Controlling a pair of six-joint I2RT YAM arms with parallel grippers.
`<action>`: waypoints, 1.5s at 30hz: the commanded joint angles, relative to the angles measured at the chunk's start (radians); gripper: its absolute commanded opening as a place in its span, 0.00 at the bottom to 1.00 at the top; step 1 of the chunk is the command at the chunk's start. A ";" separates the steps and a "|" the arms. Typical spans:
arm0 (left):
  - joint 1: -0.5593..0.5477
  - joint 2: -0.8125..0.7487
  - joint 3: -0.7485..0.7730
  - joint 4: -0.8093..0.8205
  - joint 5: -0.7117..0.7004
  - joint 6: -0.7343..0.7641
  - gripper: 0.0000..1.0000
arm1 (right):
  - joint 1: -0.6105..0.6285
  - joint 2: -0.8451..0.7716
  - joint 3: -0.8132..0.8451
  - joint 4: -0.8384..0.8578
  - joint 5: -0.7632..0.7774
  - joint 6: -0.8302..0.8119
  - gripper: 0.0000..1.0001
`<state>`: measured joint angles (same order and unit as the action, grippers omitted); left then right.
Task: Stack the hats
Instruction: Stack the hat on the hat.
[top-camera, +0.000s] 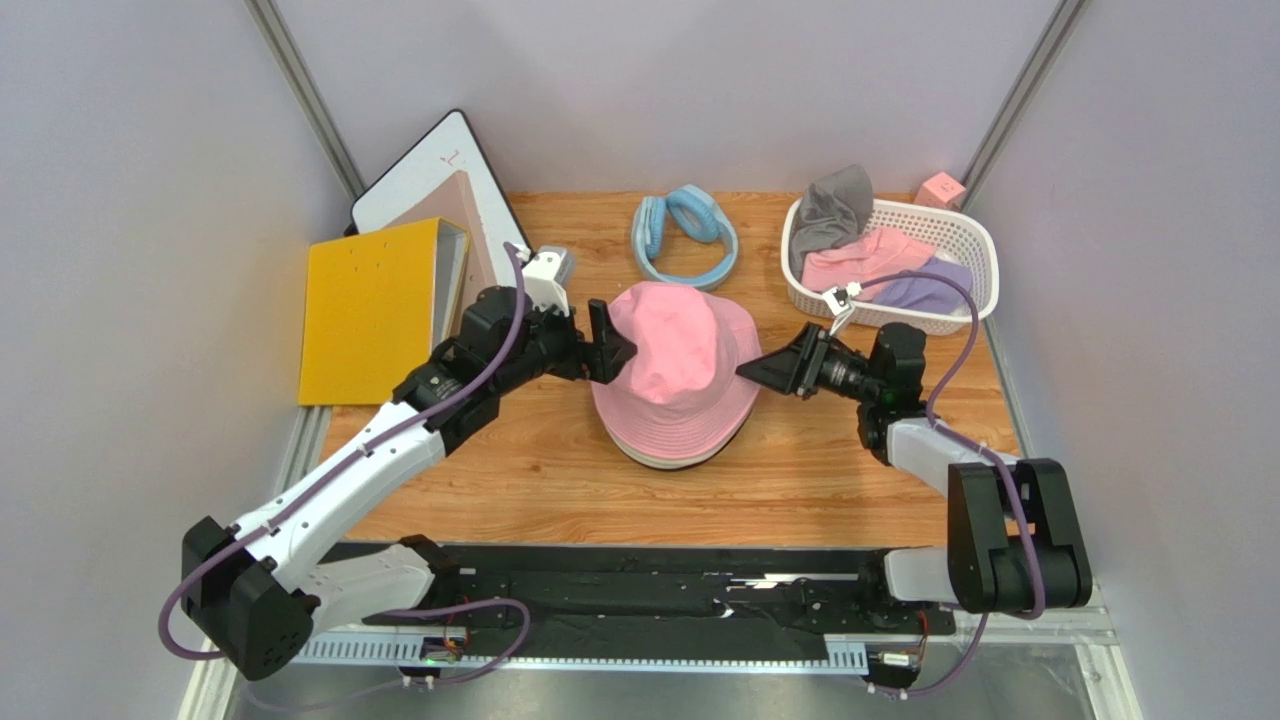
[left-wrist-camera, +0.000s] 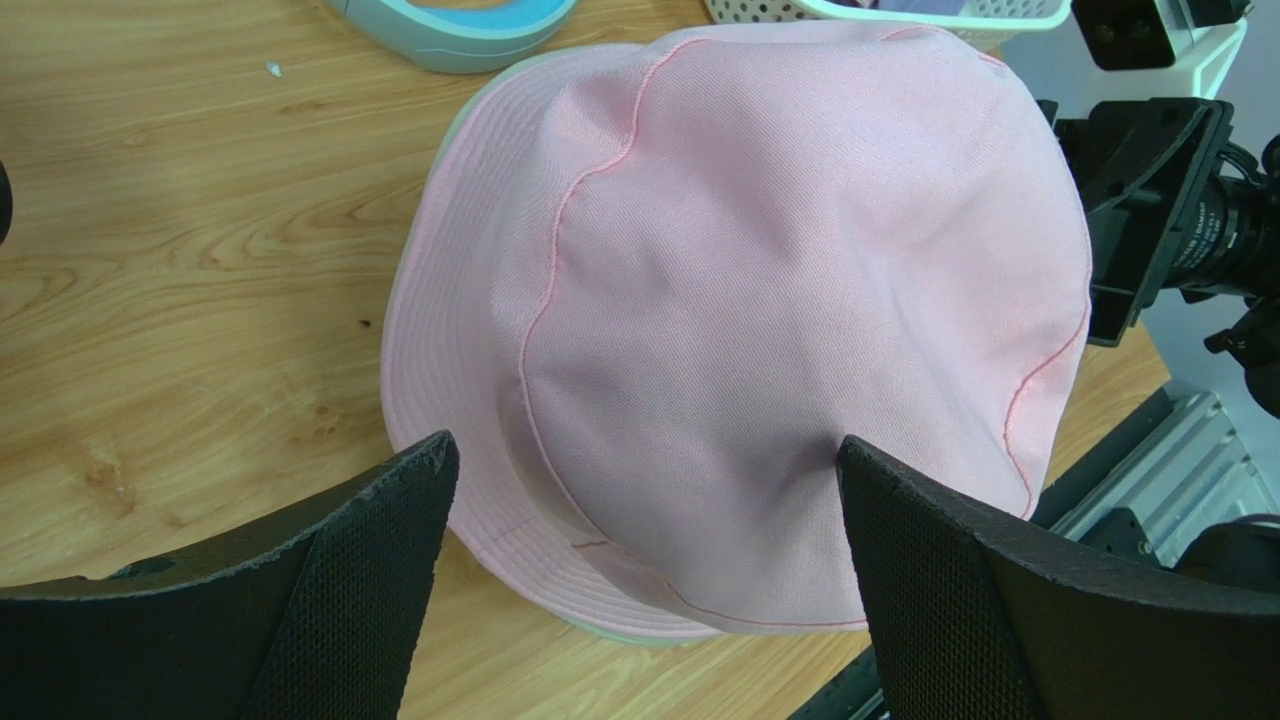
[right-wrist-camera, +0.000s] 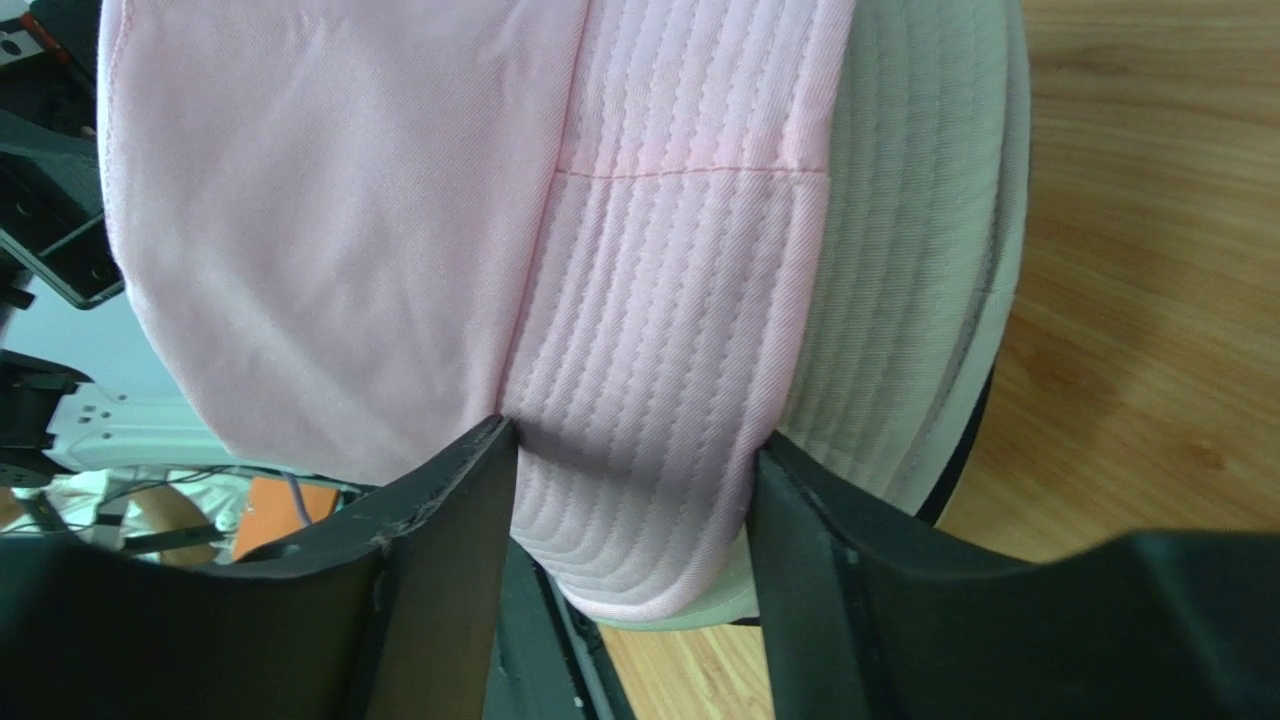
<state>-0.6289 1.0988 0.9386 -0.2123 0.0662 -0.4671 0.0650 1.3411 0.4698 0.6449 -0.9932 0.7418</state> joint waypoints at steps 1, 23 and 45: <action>-0.006 0.016 0.017 0.021 -0.002 0.022 0.99 | 0.004 0.003 0.015 -0.005 0.013 -0.033 0.49; -0.015 0.061 0.032 0.071 -0.065 0.065 0.99 | 0.033 0.139 0.108 -0.468 0.324 -0.277 0.00; 0.041 0.035 -0.020 0.019 -0.137 0.044 0.99 | 0.082 0.017 0.158 -0.606 0.387 -0.288 0.15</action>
<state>-0.6224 1.1461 0.9356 -0.1642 -0.0345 -0.4366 0.1528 1.4303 0.6163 0.1505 -0.7170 0.5056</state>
